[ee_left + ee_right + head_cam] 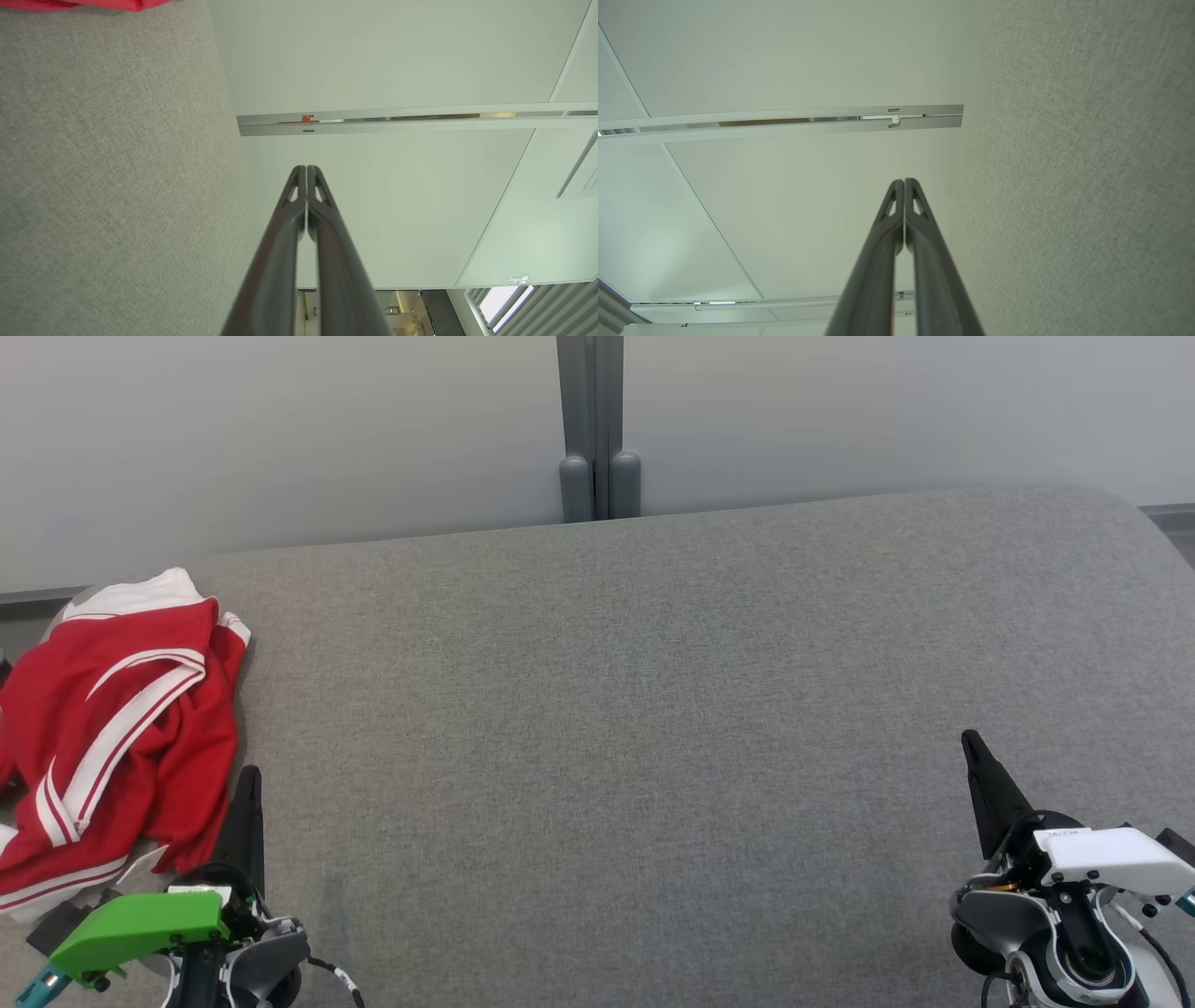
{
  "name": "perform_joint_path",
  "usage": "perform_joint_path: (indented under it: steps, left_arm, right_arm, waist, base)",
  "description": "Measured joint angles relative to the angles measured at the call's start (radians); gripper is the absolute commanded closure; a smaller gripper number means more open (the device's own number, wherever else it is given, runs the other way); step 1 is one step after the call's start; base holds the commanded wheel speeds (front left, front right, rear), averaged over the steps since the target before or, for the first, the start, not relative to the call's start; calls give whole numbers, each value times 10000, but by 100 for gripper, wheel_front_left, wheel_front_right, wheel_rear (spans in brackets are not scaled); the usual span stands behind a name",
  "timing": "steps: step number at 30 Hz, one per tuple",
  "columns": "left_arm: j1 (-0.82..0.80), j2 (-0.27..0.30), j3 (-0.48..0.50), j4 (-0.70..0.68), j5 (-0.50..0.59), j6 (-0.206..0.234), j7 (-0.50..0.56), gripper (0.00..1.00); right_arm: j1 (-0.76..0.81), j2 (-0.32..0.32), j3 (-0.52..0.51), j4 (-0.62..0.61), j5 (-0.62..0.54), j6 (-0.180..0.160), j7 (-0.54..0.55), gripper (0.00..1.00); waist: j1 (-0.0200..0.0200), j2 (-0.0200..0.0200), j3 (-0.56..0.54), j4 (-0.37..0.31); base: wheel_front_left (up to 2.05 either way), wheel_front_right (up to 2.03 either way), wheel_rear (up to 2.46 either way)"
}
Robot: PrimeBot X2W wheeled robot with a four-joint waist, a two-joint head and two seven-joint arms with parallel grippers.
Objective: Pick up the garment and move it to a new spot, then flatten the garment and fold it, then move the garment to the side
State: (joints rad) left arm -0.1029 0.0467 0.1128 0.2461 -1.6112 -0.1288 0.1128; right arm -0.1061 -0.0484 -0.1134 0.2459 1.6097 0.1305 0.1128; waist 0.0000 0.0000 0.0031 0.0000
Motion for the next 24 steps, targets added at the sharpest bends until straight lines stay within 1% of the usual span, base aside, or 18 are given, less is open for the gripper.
perform_joint_path:
  steps: [24]
  left_arm:
    - [0,0,0,0,0,0,0,100]
  right_arm:
    - [0,0,0,0,0,0,0,100]
  waist:
    - [0,0,0,0]
  base:
    - [0,0,0]
